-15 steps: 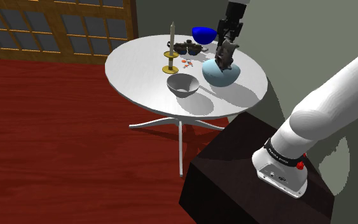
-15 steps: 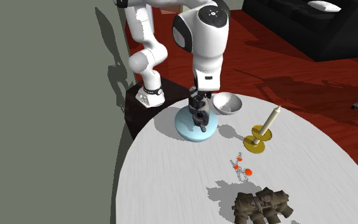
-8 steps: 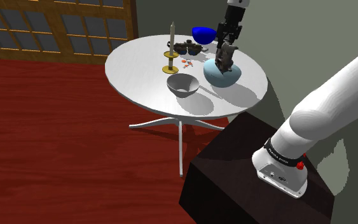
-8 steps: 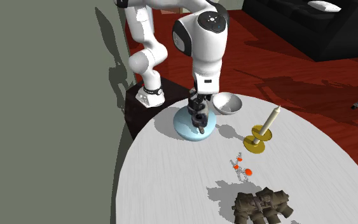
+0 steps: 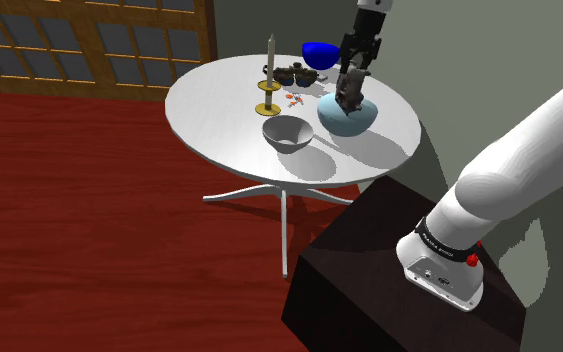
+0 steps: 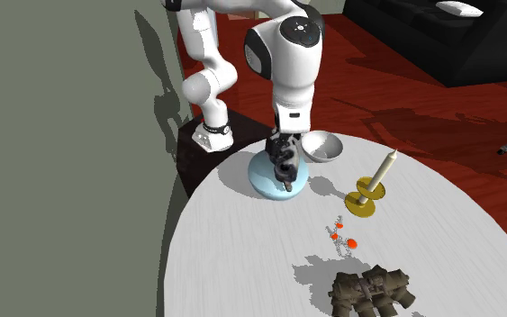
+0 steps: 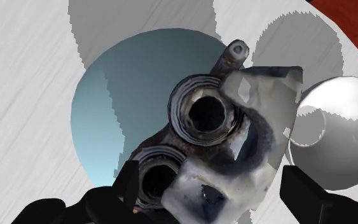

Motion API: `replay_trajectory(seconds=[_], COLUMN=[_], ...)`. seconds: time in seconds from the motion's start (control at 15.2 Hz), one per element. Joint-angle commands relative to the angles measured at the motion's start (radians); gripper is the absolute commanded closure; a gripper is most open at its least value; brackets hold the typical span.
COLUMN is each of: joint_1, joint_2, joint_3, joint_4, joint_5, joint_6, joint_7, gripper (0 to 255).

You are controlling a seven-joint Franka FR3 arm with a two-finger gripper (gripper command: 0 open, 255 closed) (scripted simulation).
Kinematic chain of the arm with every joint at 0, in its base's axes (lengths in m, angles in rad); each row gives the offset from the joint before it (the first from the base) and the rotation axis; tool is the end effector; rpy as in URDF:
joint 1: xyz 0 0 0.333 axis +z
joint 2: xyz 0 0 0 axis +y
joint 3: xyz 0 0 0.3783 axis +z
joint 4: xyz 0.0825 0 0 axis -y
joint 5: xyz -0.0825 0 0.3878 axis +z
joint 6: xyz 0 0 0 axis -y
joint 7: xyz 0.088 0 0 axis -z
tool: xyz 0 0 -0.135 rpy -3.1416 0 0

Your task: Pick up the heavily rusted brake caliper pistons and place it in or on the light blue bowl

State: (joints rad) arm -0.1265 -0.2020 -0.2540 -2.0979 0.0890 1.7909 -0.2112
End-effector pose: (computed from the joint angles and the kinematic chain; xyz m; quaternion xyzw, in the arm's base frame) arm 0.4406 -0.1735 0.5287 -0.9918 0.0924 0.0338 0.0812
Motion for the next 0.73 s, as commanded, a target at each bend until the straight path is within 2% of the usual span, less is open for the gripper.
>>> replay_trajectory(seconds=[0.0, 0.2, 0.66], joint_1=[-0.001, -0.004, -0.004], joint_2=[0.000, 0.009, 0.009], joint_3=[-0.002, -0.007, -0.007], joint_4=[0.034, 0.135, 0.135], joint_5=[-0.001, -0.002, -0.002], joint_6=[-0.034, -0.127, -0.127], joint_7=[0.000, 0.000, 0.000], gripper=[0, 0, 0])
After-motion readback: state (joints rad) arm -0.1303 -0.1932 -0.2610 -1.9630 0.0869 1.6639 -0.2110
